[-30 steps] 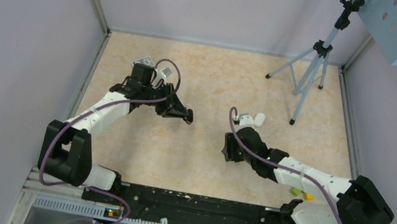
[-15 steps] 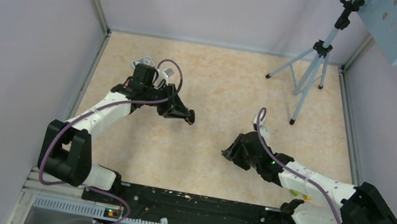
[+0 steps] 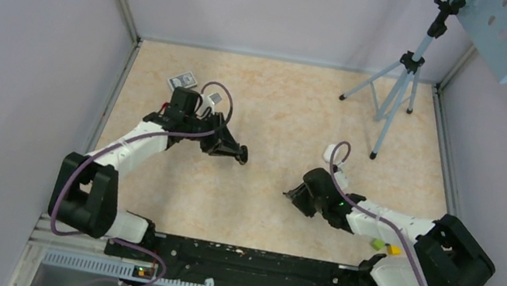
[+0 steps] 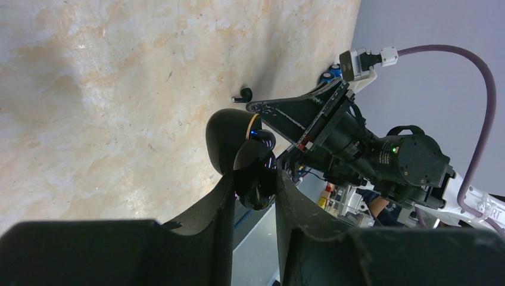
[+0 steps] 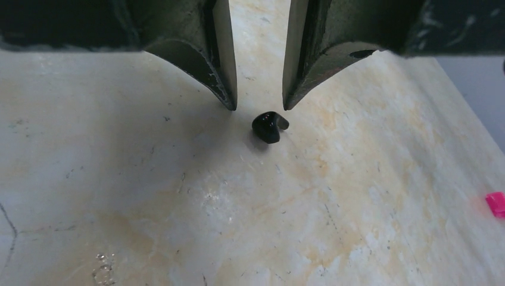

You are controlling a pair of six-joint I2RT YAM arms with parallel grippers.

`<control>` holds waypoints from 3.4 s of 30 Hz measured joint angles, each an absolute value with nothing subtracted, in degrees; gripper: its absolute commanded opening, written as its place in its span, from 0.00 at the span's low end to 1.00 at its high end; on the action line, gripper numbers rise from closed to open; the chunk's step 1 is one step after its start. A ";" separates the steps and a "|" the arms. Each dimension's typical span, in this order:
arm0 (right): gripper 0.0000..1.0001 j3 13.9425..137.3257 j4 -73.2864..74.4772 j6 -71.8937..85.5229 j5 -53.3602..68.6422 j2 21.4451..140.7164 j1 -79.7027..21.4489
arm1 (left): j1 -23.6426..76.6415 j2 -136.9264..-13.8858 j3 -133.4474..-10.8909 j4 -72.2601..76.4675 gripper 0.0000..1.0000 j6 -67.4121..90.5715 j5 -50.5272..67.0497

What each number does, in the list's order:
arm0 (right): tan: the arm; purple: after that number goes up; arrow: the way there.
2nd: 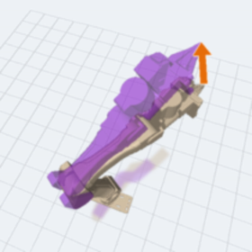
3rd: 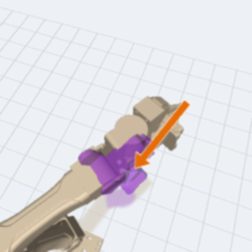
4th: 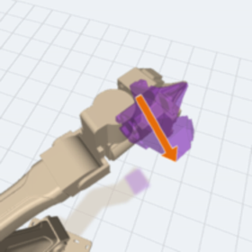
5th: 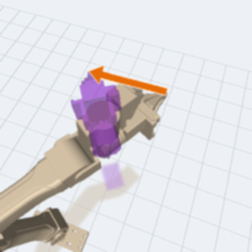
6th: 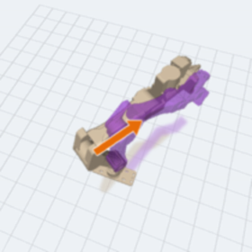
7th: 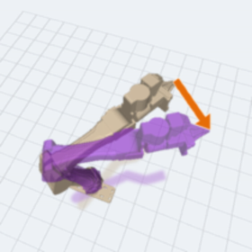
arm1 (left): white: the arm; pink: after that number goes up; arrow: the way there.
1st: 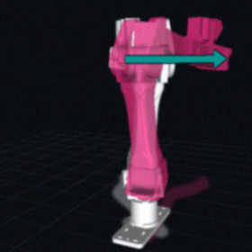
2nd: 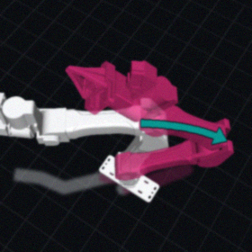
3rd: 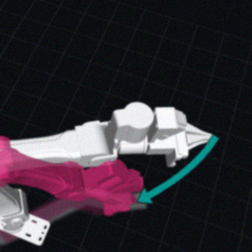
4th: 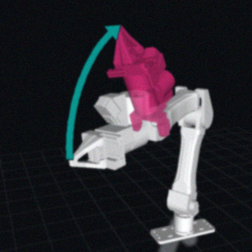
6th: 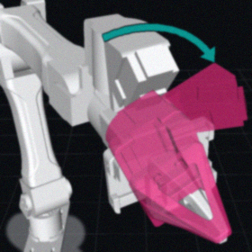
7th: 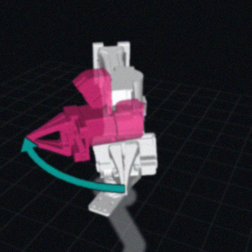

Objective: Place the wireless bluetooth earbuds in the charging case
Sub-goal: Pick up the left earbud from the center of the board, then insert the left earbud into the left side groove of the charging case.

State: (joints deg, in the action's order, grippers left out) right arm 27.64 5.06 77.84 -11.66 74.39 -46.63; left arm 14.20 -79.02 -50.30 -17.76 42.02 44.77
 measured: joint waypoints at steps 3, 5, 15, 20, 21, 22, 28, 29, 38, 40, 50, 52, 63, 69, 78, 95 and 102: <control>0.30 27.88 3.68 79.68 -11.94 75.72 -46.41 | 14.24 -79.02 -49.47 -17.61 0.00 42.06 44.84; 0.29 28.45 2.52 80.64 -11.90 77.19 -46.24 | 14.26 -79.02 -49.39 -17.58 0.00 42.06 45.06; 0.22 29.23 0.40 84.99 -11.49 79.70 -45.19 | 14.31 -79.02 -49.39 -16.95 0.00 42.00 45.84; 0.16 28.49 -1.30 85.91 -11.03 80.14 -43.86 | 14.31 -79.02 -49.39 -16.93 0.00 42.02 45.89; 0.14 28.49 -1.48 85.89 -10.96 80.23 -43.75 | 14.31 -79.02 -49.39 -16.93 0.00 42.02 45.91; 0.12 28.49 -1.74 85.91 -10.87 80.38 -43.68 | 14.31 -79.02 -49.39 -16.91 0.00 42.02 45.98; 0.00 28.49 -2.57 84.97 -10.79 80.66 -43.57 | 14.31 -79.02 -49.39 -16.93 0.00 42.04 46.09; 0.00 28.49 -2.61 84.51 -10.74 80.66 -43.57 | 14.31 -79.02 -49.39 -16.93 0.00 42.04 46.09; 0.00 28.36 -1.08 74.39 -9.43 75.68 -43.33 | 14.35 -79.05 -49.39 -16.88 0.00 41.78 47.48; 0.00 28.16 -1.26 70.41 -9.17 72.97 -43.31 | 14.72 -79.68 -49.84 -17.37 0.00 40.49 49.15; 0.00 28.93 -4.47 43.27 -6.44 59.86 -43.31 | 18.79 -84.71 -52.60 -16.80 0.00 41.19 52.21; 0.00 28.93 -6.70 38.96 -5.48 57.14 -43.31 | 18.81 -84.71 -52.60 -15.29 0.00 43.94 52.21; 0.00 31.42 -16.67 25.98 -3.01 55.53 -45.67 | 19.49 -84.68 -49.17 -5.32 0.00 61.25 53.01; 0.00 34.76 -21.02 22.79 -5.41 58.83 -50.61 | 19.57 -83.59 -49.10 -3.90 0.00 67.22 52.53; 0.00 35.05 -27.33 26.28 -18.74 63.13 -55.05 | 19.57 -76.29 -42.92 2.07 0.00 77.69 47.22; 0.00 35.07 -34.54 27.07 -29.32 71.16 -60.71 | 19.64 -75.24 -42.50 2.96 0.00 81.80 42.85; 0.00 35.07 -35.94 27.07 -29.93 73.36 -61.04 | 19.64 -75.09 -42.50 3.01 0.00 82.78 42.41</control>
